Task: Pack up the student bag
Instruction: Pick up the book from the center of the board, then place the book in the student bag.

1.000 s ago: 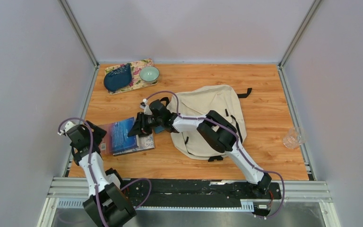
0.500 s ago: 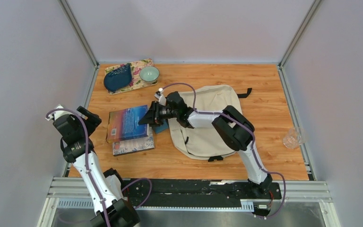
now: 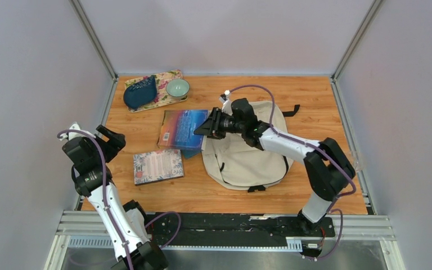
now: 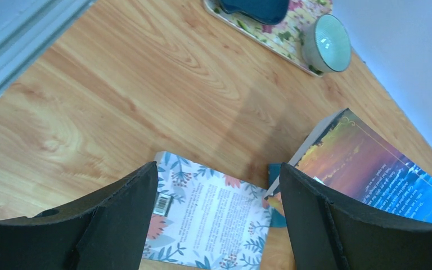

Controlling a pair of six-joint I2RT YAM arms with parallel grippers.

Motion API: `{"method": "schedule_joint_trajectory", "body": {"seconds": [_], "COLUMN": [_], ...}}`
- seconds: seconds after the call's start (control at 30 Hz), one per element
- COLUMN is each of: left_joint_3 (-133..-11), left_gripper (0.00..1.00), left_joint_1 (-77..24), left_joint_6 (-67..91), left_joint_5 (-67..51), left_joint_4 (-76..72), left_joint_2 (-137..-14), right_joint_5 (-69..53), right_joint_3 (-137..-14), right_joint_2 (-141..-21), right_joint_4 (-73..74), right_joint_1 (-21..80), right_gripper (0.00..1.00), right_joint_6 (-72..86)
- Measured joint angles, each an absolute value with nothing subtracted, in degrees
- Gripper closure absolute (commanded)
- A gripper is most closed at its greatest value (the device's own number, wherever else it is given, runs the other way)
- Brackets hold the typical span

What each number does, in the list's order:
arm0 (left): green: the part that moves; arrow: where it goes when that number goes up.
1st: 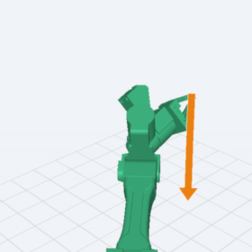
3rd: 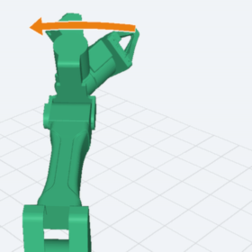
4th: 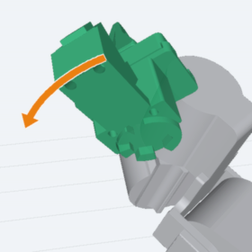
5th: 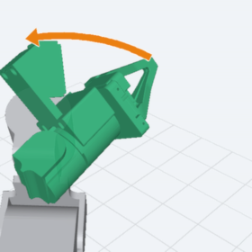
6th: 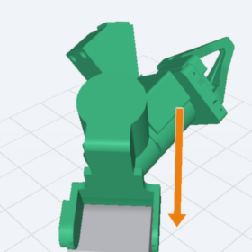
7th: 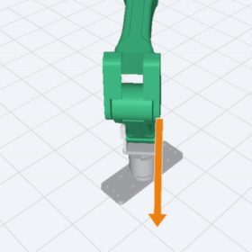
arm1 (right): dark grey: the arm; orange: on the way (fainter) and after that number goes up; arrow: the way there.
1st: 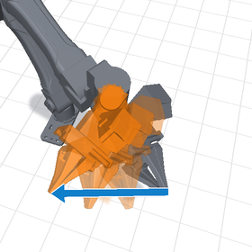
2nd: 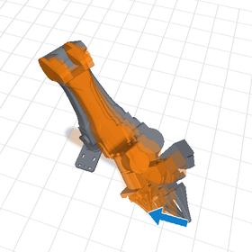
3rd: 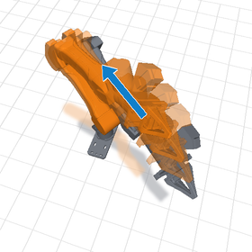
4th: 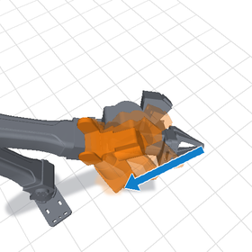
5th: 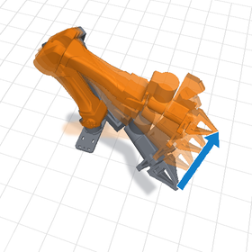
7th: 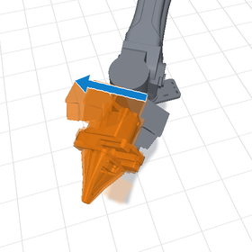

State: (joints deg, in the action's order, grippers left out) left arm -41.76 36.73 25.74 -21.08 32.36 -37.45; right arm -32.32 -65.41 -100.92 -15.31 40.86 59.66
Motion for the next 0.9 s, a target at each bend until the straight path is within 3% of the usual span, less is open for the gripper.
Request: {"method": "schedule_joint_trajectory", "body": {"seconds": [0.33, 0.63, 0.8, 0.9], "left_joint_3": [-41.63, -39.07, -39.07, -40.01], "left_gripper": [0.14, 0.13, 0.13, 0.13], "left_joint_1": [35.51, 27.7, 15.62, 1.41], "left_joint_6": [30.79, 34.94, 35.42, 34.2], "left_joint_5": [-32.6, -35.75, -32.18, -26.17], "left_joint_4": [26.65, 19.94, 17.34, 16.84], "left_joint_2": [-38.72, -40.38, -43.86, -47.79], "right_joint_5": [-15.27, 0.89, 6.22, 9.85], "right_joint_3": [-56.66, -45.41, -43.09, -42.65], "right_joint_2": [-73.54, -47.53, -39.44, -34.22], "right_joint_4": [5.43, 19.31, 26.92, 33.17], "right_joint_1": [38.35, 35.64, 35.59, 35.64], "right_gripper": [1.0, 1.0, 1.0, 1.0], "right_joint_6": [48.01, 46.22, 47.57, 48.58]}}
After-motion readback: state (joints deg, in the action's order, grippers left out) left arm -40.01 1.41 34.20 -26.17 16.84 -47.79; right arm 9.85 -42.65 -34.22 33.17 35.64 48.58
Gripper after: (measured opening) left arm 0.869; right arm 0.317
